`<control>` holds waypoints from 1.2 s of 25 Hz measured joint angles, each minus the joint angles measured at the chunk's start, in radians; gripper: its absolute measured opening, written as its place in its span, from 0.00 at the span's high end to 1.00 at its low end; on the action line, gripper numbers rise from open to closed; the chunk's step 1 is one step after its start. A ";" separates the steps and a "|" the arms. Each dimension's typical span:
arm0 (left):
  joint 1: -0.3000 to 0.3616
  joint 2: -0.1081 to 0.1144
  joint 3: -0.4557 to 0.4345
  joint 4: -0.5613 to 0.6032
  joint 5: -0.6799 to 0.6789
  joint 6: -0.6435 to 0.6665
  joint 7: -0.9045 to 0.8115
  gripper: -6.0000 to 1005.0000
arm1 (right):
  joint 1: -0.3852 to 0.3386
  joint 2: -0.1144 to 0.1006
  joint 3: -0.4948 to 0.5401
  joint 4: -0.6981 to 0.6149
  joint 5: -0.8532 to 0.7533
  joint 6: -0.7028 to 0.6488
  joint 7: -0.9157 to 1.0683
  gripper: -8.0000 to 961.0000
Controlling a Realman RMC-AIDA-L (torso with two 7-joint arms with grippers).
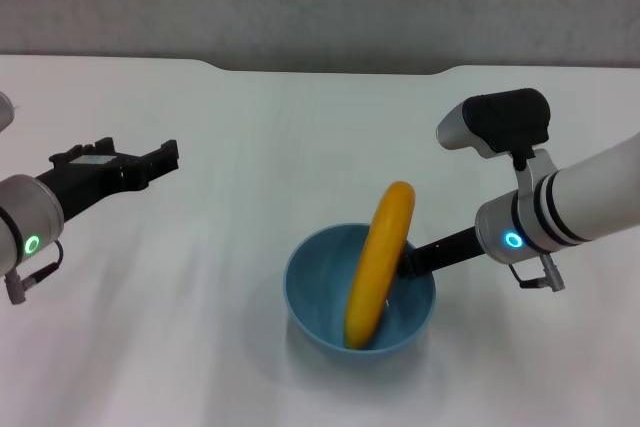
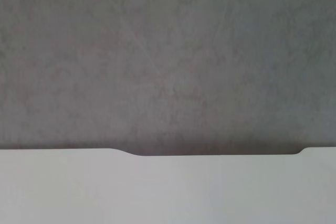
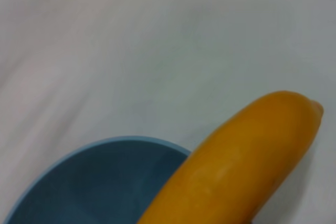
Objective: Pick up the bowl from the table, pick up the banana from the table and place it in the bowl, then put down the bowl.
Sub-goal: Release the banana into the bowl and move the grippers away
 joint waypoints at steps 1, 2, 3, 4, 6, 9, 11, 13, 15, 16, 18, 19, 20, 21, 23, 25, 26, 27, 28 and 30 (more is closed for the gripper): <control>0.001 0.000 0.000 0.000 0.000 0.000 0.000 0.10 | 0.000 0.000 -0.001 0.000 0.000 0.000 0.000 0.86; 0.001 0.000 0.000 0.000 0.000 0.000 0.000 0.10 | 0.000 0.000 -0.002 0.000 -0.001 0.000 0.000 0.86; 0.002 0.000 0.000 0.000 0.000 0.000 0.000 0.10 | 0.000 0.000 -0.003 0.000 -0.001 0.000 0.000 0.86; 0.003 0.000 0.000 0.000 0.000 0.000 0.000 0.10 | 0.000 0.000 -0.004 0.000 -0.001 -0.001 0.000 0.86; 0.006 0.001 -0.001 0.000 0.000 0.001 0.000 0.10 | -0.007 0.000 -0.002 0.003 -0.001 -0.015 0.000 0.86; 0.010 0.001 -0.003 0.000 0.000 0.002 0.002 0.10 | -0.013 0.000 -0.001 0.008 -0.001 -0.020 0.000 0.86; 0.011 0.001 -0.008 0.000 0.000 0.002 0.002 0.10 | -0.015 0.000 0.000 0.010 -0.001 -0.021 0.000 0.86; 0.014 0.000 -0.010 0.000 0.000 0.002 0.002 0.10 | -0.015 0.000 0.000 0.011 -0.003 -0.022 0.000 0.86; 0.014 0.000 -0.011 0.000 0.000 0.002 0.001 0.10 | -0.014 -0.001 -0.003 0.013 -0.006 -0.022 -0.004 0.86; 0.014 0.000 -0.012 0.000 0.000 0.002 0.001 0.10 | -0.014 -0.001 -0.005 0.018 -0.007 -0.021 -0.010 0.86; 0.016 0.000 -0.012 0.000 0.000 0.002 0.000 0.10 | -0.017 -0.001 -0.006 0.030 -0.007 -0.020 -0.022 0.86; 0.017 0.000 -0.012 0.000 0.000 0.002 0.000 0.10 | -0.026 -0.001 -0.006 0.043 -0.008 -0.020 -0.033 0.82; 0.020 0.000 -0.013 0.000 0.001 0.002 0.001 0.10 | -0.035 -0.001 -0.006 0.054 -0.008 -0.022 -0.042 0.79; 0.020 0.000 -0.013 0.000 0.001 0.002 0.001 0.10 | -0.048 -0.001 -0.005 0.070 -0.009 -0.023 -0.053 0.75; 0.027 0.000 -0.019 0.000 0.001 0.005 0.001 0.10 | -0.078 -0.004 -0.001 0.111 -0.010 -0.025 -0.069 0.68; 0.035 0.000 -0.023 0.001 0.001 0.009 0.000 0.10 | -0.113 -0.008 0.001 0.164 -0.012 -0.024 -0.073 0.61; 0.041 0.000 -0.024 0.001 0.001 0.012 0.000 0.10 | -0.134 -0.010 0.003 0.196 -0.015 -0.022 -0.075 0.58; 0.046 0.000 -0.024 0.001 0.001 0.013 0.000 0.10 | -0.156 -0.011 0.007 0.232 -0.025 -0.019 -0.075 0.54; 0.048 0.000 -0.024 0.001 0.001 0.014 0.001 0.10 | -0.179 -0.011 0.013 0.267 -0.037 -0.017 -0.075 0.51; 0.050 0.000 -0.024 0.001 0.001 0.015 0.001 0.10 | -0.228 -0.011 0.032 0.343 -0.079 -0.010 -0.072 0.44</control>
